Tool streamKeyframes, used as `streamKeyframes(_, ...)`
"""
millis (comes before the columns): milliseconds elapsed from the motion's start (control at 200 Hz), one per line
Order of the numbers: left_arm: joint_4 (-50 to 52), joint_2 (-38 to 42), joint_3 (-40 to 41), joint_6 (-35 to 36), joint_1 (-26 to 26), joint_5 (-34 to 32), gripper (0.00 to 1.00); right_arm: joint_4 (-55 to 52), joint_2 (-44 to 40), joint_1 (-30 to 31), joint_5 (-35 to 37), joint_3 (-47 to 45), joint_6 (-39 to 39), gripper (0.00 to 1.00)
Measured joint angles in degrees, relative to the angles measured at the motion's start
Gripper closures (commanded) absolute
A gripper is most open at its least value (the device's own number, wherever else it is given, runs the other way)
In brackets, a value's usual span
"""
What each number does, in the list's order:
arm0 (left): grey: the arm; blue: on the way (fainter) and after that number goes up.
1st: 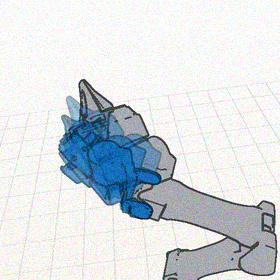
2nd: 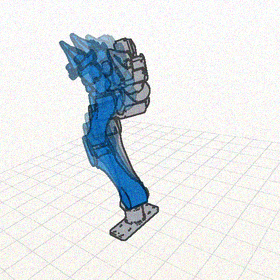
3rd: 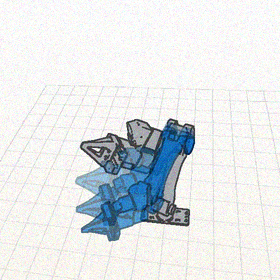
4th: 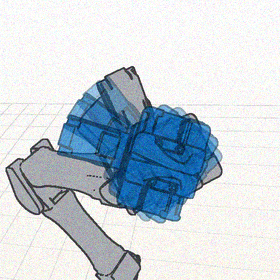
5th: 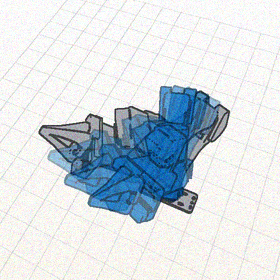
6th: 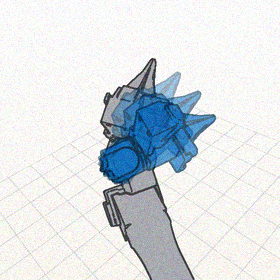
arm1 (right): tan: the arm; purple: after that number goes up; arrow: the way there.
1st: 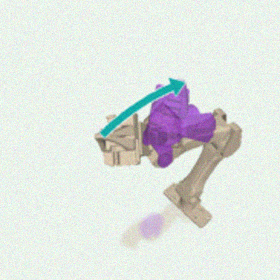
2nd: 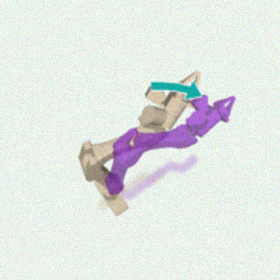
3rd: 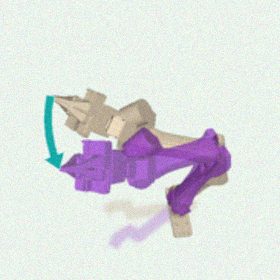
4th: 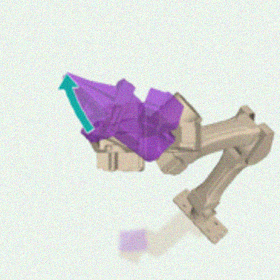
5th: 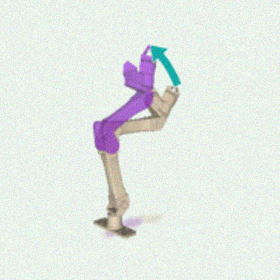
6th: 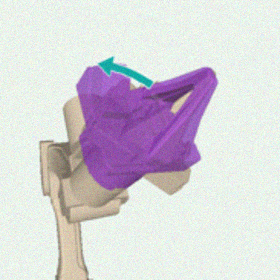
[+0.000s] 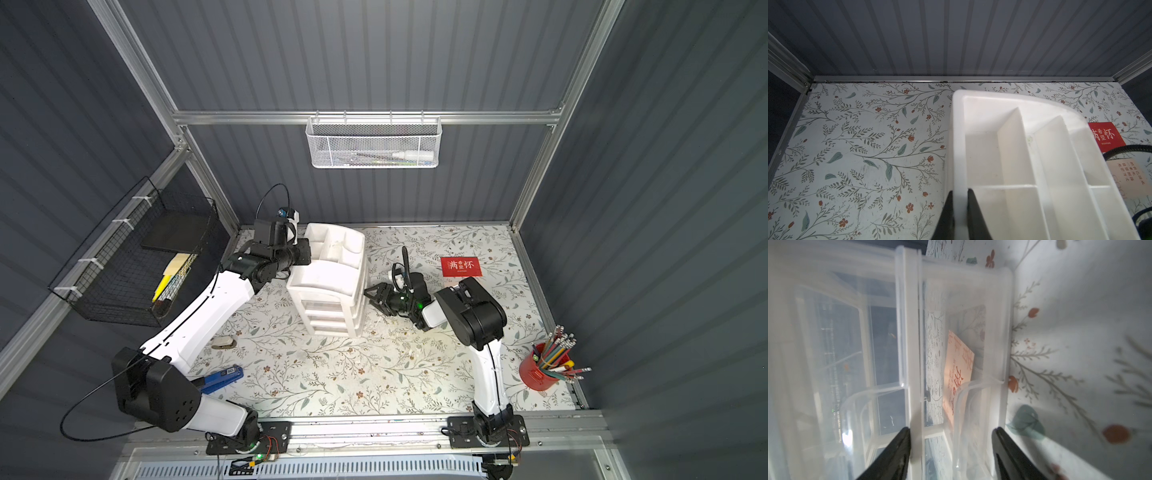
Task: Take the postcards out of the drawer
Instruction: Open the drawer in the storage box.
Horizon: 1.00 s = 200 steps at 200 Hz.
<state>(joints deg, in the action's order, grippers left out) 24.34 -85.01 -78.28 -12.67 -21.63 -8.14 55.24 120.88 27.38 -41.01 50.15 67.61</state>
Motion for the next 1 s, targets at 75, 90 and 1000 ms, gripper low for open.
streamKeyframes(75,0.0,0.0,0.0,0.0,0.0,0.0,1.0,0.9,0.2,0.0,0.0,0.0,0.4,0.39)
streamKeyframes(90,0.0,0.0,0.0,0.0,0.0,0.0,1.0,1.0,0.3,0.0,0.0,0.0,0.5,0.39)
streamKeyframes(1000,0.0,-0.2,-0.2,0.0,0.0,0.0,1.0,13.1,5.4,0.1,-2.4,0.0,7.5,0.42)
